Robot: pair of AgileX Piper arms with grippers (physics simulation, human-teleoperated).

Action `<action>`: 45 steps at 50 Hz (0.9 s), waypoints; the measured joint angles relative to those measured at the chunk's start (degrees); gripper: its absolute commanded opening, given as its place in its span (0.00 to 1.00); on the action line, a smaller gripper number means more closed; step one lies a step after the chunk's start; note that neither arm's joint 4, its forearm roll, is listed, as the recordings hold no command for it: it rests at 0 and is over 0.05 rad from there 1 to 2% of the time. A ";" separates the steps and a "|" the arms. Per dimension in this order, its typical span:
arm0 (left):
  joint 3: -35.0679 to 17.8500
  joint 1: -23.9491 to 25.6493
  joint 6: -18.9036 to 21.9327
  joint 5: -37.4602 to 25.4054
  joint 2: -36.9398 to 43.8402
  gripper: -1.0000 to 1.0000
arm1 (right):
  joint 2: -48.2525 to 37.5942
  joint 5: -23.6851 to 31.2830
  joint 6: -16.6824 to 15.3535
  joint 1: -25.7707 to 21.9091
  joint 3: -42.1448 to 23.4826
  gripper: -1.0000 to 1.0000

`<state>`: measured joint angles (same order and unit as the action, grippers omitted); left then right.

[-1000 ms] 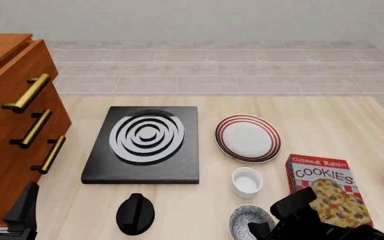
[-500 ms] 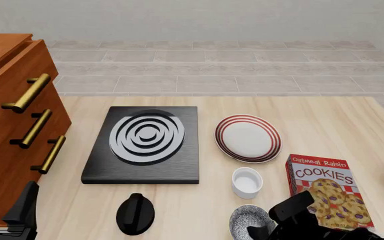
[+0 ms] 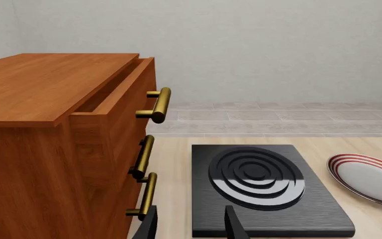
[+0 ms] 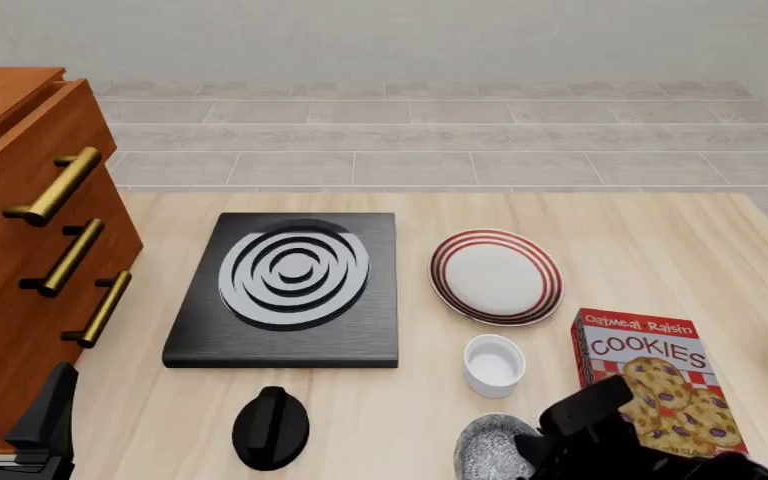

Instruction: Pick the akita bowl next to the ramekin and place it on the plate.

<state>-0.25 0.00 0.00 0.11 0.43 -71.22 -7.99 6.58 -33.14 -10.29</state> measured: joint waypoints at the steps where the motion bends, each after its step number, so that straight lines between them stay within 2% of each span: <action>1: 0.00 0.00 0.00 0.00 0.00 1.00 | 0.27 0.31 -0.02 -0.01 -0.10 0.00; 31: 0.00 0.00 0.00 0.00 0.00 1.00 | 7.35 7.82 -0.22 -0.87 -2.63 0.00; 45: 0.00 0.00 0.00 0.00 0.00 1.00 | 11.39 11.91 3.88 -1.73 -4.78 0.00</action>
<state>-0.25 0.00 0.00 0.11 0.43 -59.83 3.92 10.45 -34.88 -15.07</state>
